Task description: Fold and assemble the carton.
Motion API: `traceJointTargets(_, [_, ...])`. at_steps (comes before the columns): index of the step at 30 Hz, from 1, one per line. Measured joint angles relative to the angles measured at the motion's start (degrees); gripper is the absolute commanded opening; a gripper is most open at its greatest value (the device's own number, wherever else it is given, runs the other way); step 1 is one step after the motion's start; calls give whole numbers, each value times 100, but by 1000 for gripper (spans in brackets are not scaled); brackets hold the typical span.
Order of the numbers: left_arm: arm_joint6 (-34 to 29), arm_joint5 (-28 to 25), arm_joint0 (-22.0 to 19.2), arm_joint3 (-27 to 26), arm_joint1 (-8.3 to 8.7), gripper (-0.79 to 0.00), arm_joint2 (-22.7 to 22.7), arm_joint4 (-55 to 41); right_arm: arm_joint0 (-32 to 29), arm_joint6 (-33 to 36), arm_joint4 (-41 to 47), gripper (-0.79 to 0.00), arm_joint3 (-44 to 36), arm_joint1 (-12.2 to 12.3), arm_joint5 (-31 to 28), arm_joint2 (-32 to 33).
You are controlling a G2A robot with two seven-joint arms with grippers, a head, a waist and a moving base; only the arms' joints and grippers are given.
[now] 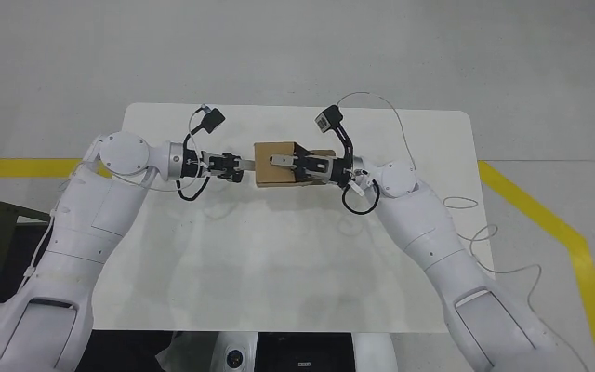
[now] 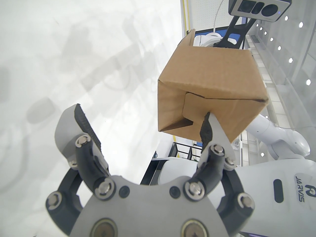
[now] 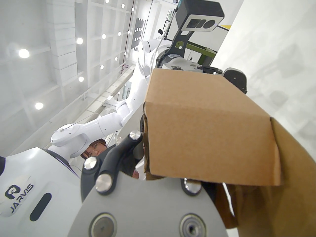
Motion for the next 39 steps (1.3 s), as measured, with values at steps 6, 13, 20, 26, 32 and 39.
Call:
traceJointTargets(6, [-17, 9, -12, -23, -3, 0, 0, -47, 31, 46, 73, -785, 102, -50, -33, -55])
traceJointTargets(13, [-30, 20, 5, -52, -2, 0, 8, -61, 49, 77, 137, -785, 198, -88, -87, -65])
traceJointTargets(20, [46, 6, 66, 54, 2, 0, -1, -63, -22, 155, 464, -785, 236, -121, -237, 3])
traceJointTargets(26, [63, 22, 95, 150, -19, 0, -2, -291, -43, 239, 629, -785, 292, -144, -307, 47])
traceJointTargets(32, [41, 34, 101, 221, -38, 0, 2, -467, -43, 268, 686, -785, 346, -163, -347, 79])
traceJointTargets(39, [23, 77, 94, 232, -61, 0, 24, -588, -44, 303, 693, -785, 371, -179, -372, 111])
